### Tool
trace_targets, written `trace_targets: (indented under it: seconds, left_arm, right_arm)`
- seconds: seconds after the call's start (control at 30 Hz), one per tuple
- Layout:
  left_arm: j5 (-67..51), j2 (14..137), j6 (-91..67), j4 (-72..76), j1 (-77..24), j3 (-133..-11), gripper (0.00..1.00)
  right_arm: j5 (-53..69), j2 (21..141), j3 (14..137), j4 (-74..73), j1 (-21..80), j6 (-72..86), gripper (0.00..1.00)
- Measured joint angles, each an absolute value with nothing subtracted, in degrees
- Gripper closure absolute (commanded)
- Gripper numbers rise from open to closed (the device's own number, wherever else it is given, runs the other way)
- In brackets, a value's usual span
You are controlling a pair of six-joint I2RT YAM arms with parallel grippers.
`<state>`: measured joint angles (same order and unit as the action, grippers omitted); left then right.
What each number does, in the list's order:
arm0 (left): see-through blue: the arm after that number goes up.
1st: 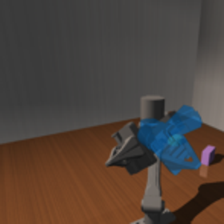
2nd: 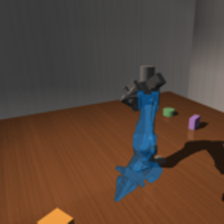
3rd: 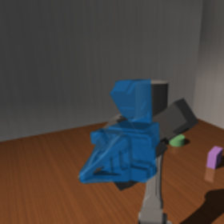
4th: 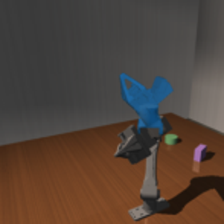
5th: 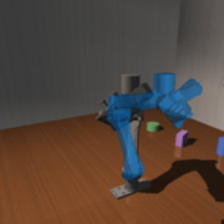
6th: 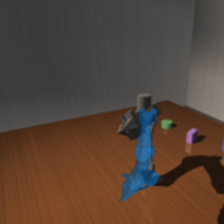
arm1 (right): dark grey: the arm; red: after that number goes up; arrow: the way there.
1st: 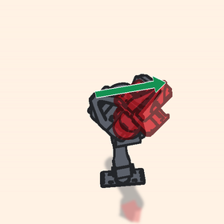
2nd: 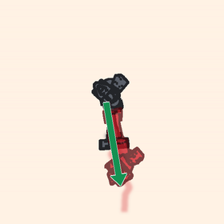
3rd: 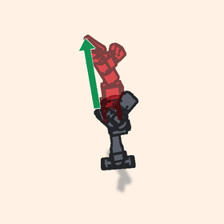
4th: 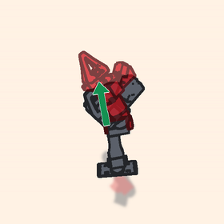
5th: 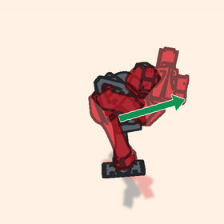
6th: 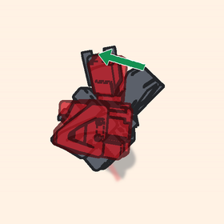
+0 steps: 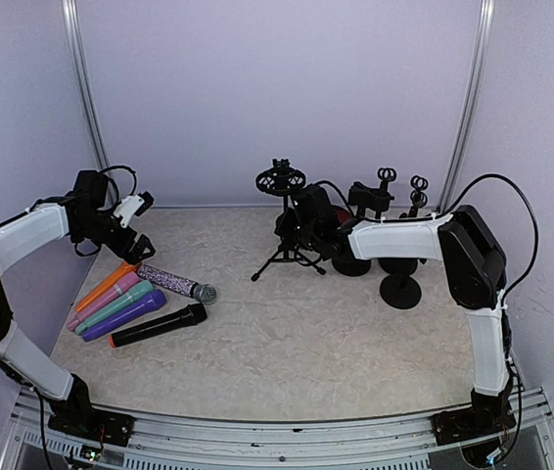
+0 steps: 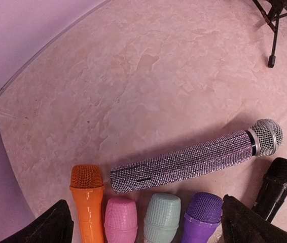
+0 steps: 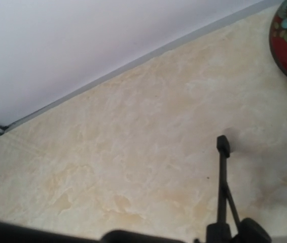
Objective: Remove the microphone from the stand
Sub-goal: Pick up the microphone stand from the center of the board, then place the microphone stand at the center of the board.
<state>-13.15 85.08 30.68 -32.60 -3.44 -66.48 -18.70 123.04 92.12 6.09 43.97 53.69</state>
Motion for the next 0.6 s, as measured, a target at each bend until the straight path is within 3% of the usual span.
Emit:
trace_targets:
  seconds: [0.3, 0.6]
  left_arm:
    - [-13.58, 84.77, 30.68, -32.60, -2.96, -66.48, 0.03]
    - [-15.27, 84.75, 30.59, -33.15, -2.94, -66.48, 0.04]
  right_arm:
    - [-20.32, 120.68, 89.71, 7.86, 43.29, 51.92, 0.96]
    - [-10.92, 117.25, 83.64, 12.58, 41.45, 47.79, 1.00]
